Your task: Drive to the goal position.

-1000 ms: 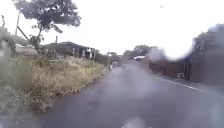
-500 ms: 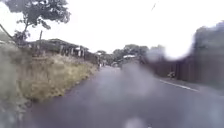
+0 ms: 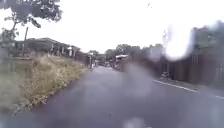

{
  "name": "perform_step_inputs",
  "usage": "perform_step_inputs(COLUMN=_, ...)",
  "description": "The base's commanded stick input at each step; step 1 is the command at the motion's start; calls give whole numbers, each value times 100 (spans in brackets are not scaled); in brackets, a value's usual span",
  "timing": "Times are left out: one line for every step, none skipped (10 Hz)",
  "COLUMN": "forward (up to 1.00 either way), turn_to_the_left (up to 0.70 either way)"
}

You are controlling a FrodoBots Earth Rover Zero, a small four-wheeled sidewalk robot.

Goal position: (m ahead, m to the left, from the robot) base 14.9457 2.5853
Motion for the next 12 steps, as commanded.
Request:
perform_step_inputs(forward=70, turn_to_the_left=0)
perform_step_inputs(forward=70, turn_to_the_left=0)
perform_step_inputs(forward=70, turn_to_the_left=0)
perform_step_inputs(forward=70, turn_to_the_left=0)
perform_step_inputs(forward=70, turn_to_the_left=0)
perform_step_inputs(forward=70, turn_to_the_left=0)
perform_step_inputs(forward=70, turn_to_the_left=0)
perform_step_inputs(forward=70, turn_to_the_left=0)
perform_step_inputs(forward=70, turn_to_the_left=0)
perform_step_inputs(forward=70, turn_to_the_left=0)
perform_step_inputs(forward=70, turn_to_the_left=0)
perform_step_inputs(forward=70, turn_to_the_left=0)
